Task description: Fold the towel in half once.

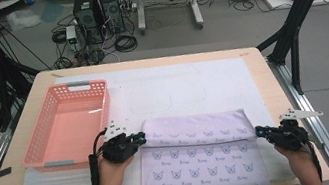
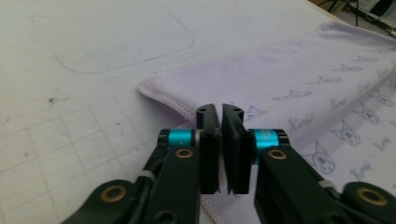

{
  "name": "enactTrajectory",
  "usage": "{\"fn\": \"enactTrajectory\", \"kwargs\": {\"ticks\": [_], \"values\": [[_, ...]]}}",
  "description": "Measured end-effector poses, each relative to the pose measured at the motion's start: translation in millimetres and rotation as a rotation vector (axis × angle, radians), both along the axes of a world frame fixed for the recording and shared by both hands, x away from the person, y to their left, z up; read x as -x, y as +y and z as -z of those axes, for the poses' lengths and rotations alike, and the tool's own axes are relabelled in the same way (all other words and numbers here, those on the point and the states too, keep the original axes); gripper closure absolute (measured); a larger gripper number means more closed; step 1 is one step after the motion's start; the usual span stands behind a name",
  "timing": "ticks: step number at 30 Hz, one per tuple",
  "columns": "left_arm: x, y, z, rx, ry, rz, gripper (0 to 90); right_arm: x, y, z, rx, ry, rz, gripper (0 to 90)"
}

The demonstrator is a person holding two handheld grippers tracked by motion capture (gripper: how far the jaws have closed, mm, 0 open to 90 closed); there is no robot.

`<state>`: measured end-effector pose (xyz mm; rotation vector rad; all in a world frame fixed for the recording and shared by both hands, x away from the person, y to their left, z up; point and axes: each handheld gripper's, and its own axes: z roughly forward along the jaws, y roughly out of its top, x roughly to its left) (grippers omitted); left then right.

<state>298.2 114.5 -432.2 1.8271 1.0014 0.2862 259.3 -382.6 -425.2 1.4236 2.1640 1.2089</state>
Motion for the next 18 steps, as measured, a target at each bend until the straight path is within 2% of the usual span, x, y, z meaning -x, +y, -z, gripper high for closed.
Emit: {"fn": "enactTrajectory", "kwargs": {"ticks": [1,2,4,5,7,11,14,16,18], "values": [[-1.3,-1.3,1.5,0.005,0.011,0.002,63.9,-0.4,0.0,-0.6,0.002,-0.005,0.007,78.7],[-2.4,-2.0,2.8,-0.001,0.015,0.004,59.2,-1.1,0.1,-1.6,0.006,-0.013,0.021,71.8],[-4.5,-2.2,5.2,-0.011,0.015,-0.015,55.7,-2.5,-0.2,-3.5,0.028,-0.026,0.063,61.5],[-6.1,-1.2,5.5,0.001,0.023,-0.018,53.5,-3.4,-1.0,-4.3,0.035,-0.032,0.080,60.0],[-10.4,0.4,4.9,0.017,0.019,-0.040,51.8,-5.8,-2.5,-6.2,0.016,-0.041,0.113,55.8],[-21.9,3.1,1.4,0.063,0.023,-0.086,48.1,-15.2,2.0,-12.6,-0.008,-0.054,0.125,52.3],[-31.4,0.7,1.7,0.032,0.046,-0.078,47.8,-24.3,6.7,-18.0,-0.026,-0.062,0.133,51.4],[-38.4,-2.8,2.2,0.026,0.056,-0.084,47.7,-35.6,13.9,-16.7,-0.002,-0.030,0.123,50.5],[-44.7,-6.7,3.3,0.019,0.071,-0.079,48.7,-50.4,21.9,-10.9,0.025,0.036,0.110,48.5]]}}
